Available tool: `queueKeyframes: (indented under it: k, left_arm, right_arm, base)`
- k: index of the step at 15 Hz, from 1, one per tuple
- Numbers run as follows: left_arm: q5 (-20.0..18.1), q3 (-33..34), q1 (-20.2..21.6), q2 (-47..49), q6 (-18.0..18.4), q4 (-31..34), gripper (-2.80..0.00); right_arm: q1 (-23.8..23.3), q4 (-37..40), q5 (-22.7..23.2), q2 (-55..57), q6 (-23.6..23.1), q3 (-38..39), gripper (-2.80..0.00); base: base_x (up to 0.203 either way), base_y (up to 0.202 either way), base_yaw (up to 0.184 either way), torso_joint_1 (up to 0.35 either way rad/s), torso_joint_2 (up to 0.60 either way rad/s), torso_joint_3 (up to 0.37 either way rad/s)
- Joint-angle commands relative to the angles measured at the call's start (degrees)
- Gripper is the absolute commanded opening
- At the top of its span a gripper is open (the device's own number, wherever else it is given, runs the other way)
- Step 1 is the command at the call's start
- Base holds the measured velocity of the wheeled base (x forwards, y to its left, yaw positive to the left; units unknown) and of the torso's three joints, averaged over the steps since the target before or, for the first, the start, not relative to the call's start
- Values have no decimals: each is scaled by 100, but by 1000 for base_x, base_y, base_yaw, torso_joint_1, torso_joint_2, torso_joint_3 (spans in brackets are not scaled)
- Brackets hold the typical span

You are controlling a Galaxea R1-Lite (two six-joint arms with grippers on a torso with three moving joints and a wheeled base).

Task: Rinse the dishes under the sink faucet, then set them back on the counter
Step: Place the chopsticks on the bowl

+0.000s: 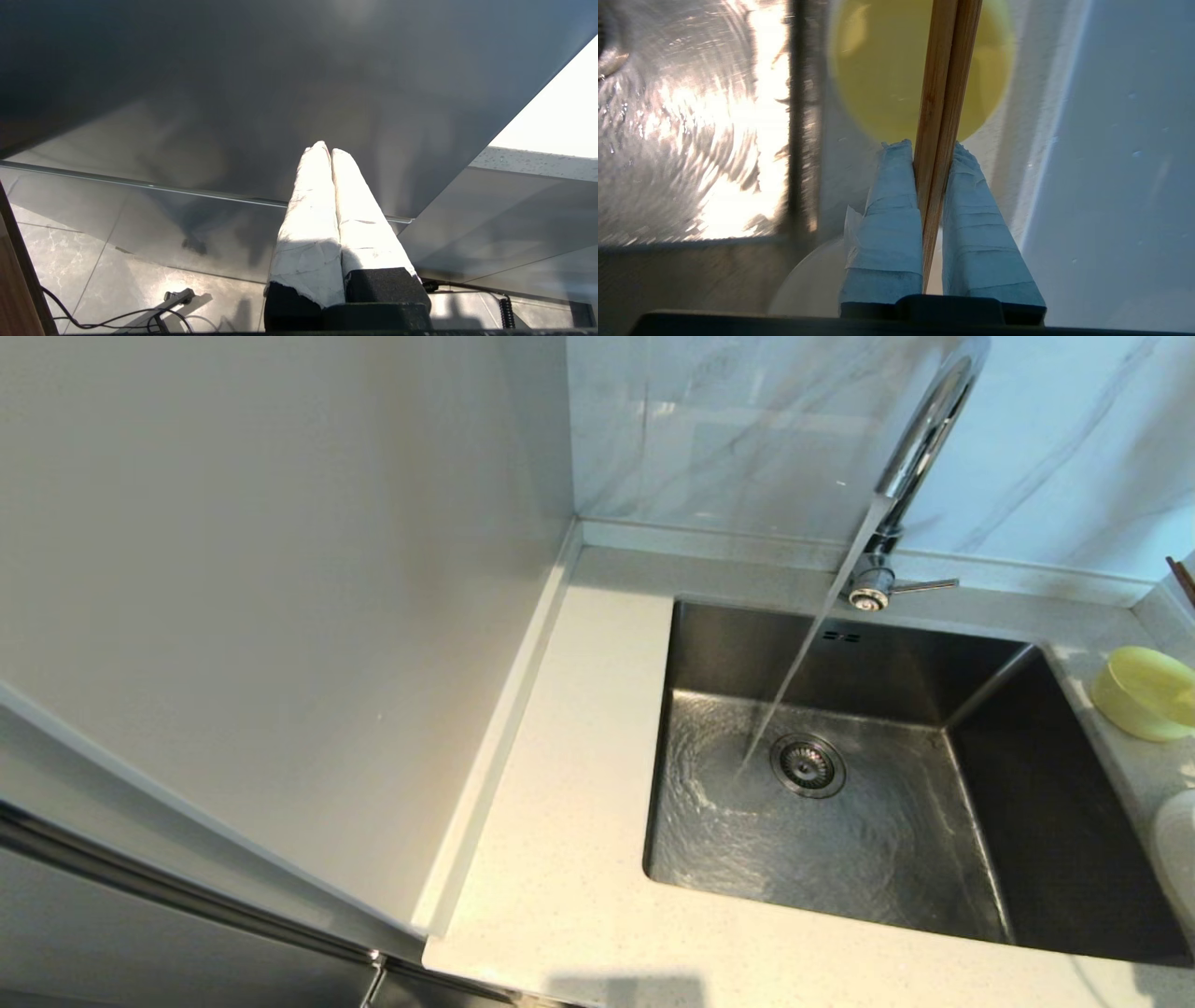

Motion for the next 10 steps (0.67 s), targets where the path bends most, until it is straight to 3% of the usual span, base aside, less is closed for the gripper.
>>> queueKeyframes:
  k: [1,3,10]
  left_arm:
    - [-2,0,0,0,-1,-3,-280]
    - [-2,0,0,0,-1,-3,-280]
    - [-2,0,0,0,-1,-3,-280]
  right_arm:
    - [62,-235,-220,365,-19,-51,-280]
    - [122,-818,-698,618,1,-65,-280]
    - [246,-1300,-945,888,-206,-92,-280]
  base:
    - [0,0,0,0,0,0]
    - [0,0,0,0,0,0]
    - [0,0,0,0,0,0]
